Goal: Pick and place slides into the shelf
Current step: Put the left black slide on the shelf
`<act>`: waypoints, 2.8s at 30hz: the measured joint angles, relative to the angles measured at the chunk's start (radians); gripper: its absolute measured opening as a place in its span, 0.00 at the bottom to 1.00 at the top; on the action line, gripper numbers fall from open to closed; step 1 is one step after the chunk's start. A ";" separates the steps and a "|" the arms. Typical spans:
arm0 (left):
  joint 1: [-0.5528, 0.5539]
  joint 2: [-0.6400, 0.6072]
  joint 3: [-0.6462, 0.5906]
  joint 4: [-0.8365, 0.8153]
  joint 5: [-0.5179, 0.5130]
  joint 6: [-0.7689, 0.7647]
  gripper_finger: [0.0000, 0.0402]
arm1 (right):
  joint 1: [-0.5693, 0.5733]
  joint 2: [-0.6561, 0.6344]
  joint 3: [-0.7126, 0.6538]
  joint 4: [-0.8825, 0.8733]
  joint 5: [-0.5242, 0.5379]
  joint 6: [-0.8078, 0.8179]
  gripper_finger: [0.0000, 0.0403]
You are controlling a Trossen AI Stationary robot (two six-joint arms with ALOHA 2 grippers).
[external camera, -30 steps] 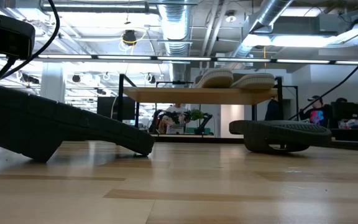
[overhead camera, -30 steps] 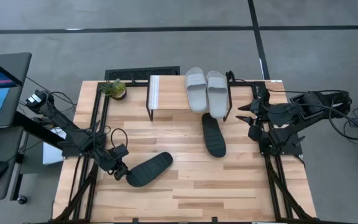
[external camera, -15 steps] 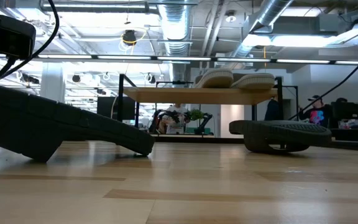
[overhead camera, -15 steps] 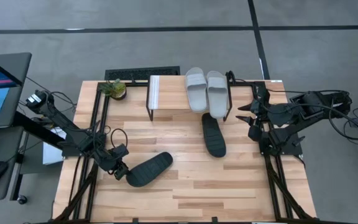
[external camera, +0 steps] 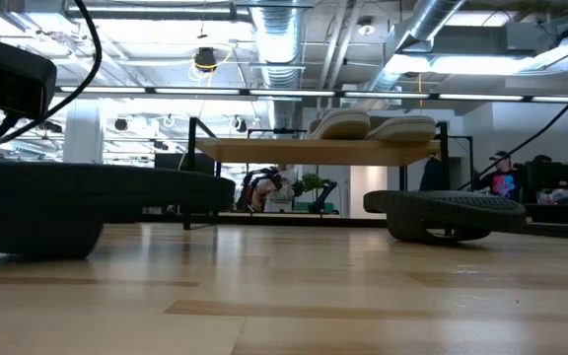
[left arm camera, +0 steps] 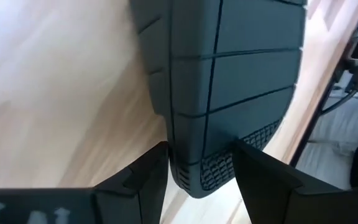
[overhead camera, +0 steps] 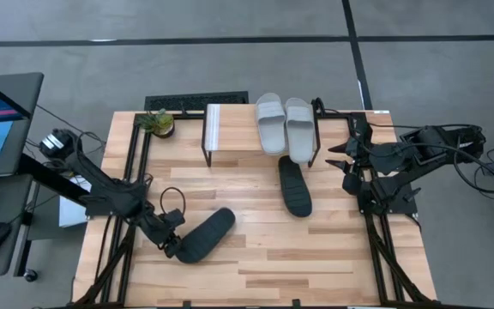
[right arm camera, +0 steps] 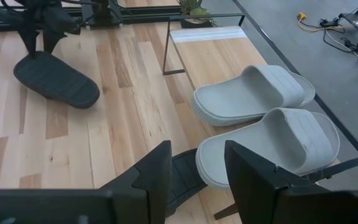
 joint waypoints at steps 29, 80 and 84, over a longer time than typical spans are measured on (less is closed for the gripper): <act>0.002 0.109 0.000 0.326 0.081 0.204 0.00 | 0.000 0.000 0.000 0.000 0.002 0.000 0.33; -0.409 -0.072 0.451 -0.553 -0.158 0.231 0.00 | 0.000 0.107 0.001 -0.193 0.001 0.126 0.42; -0.489 -0.026 0.653 -0.846 -0.510 0.477 0.00 | 0.000 0.107 0.001 -0.186 0.002 0.151 0.41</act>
